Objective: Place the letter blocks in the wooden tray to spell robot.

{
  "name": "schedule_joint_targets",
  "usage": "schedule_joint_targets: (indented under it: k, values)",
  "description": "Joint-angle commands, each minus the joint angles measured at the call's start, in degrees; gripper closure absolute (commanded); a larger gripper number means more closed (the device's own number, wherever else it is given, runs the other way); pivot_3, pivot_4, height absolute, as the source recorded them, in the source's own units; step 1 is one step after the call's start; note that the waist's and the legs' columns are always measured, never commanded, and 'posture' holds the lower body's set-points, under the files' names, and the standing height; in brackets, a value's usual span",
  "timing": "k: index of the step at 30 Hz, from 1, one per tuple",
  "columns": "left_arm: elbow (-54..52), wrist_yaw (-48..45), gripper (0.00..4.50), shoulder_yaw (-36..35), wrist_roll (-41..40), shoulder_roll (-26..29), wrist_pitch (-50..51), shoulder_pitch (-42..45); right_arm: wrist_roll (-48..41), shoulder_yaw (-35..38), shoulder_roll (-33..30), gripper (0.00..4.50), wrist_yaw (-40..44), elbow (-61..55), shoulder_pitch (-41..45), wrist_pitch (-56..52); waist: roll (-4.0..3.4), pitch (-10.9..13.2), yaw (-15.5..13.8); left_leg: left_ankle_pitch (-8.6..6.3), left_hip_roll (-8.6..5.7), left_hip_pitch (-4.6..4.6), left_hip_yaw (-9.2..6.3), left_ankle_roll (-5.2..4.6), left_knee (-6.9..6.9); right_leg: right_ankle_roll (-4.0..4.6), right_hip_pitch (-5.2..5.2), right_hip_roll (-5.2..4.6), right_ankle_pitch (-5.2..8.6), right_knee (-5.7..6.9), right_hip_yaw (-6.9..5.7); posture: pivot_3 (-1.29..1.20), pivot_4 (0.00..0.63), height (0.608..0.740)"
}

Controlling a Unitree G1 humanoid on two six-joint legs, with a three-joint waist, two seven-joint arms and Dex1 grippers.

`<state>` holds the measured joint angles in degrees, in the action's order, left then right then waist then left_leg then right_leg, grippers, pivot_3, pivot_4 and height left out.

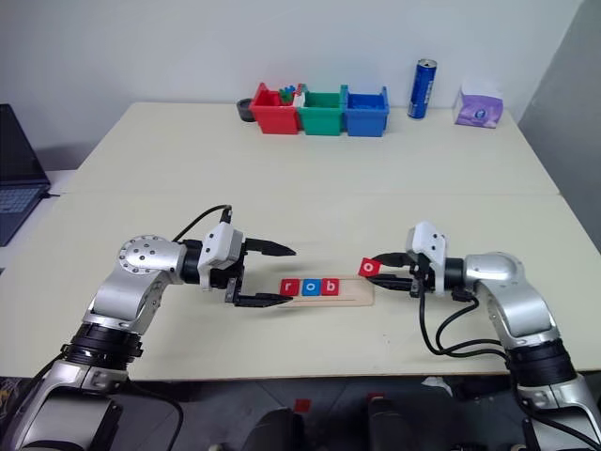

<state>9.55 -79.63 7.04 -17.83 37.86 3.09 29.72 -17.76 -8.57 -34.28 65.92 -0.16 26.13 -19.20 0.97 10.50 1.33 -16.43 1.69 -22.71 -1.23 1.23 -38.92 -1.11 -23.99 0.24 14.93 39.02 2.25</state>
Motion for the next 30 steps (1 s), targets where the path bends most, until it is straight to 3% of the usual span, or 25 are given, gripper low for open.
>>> schedule_joint_targets:
  k: [1,10,30]
  values:
    - [-2.1,-0.1,0.0,-0.8,-0.5,0.4,-1.0,-0.5,2.2,-1.3,0.0,3.06,1.1,3.3,1.6,3.4,0.01,0.0,-0.3,0.0,-0.02,-0.04,0.01,0.0,-0.01,0.0,-0.01,-0.06,0.0,0.0,-0.03,0.0,0.15,0.74]
    - [-7.7,1.5,0.0,-0.3,-1.4,-0.5,1.4,-3.1,6.8,-5.1,1.5,3.06,3.0,11.2,3.4,9.7,0.01,0.0,0.2,0.0,-0.04,-0.06,0.07,0.01,-0.02,-0.01,-0.05,-0.17,-0.01,0.05,-0.03,0.0,0.15,0.74]
    - [-7.4,1.0,0.0,-0.5,-1.1,0.0,1.7,-2.2,9.5,-6.2,4.9,3.06,3.2,15.4,5.4,13.4,0.01,0.0,0.3,0.01,-0.03,-0.04,0.06,0.01,-0.02,0.0,-0.05,-0.14,-0.01,0.07,-0.03,0.0,0.15,0.74]
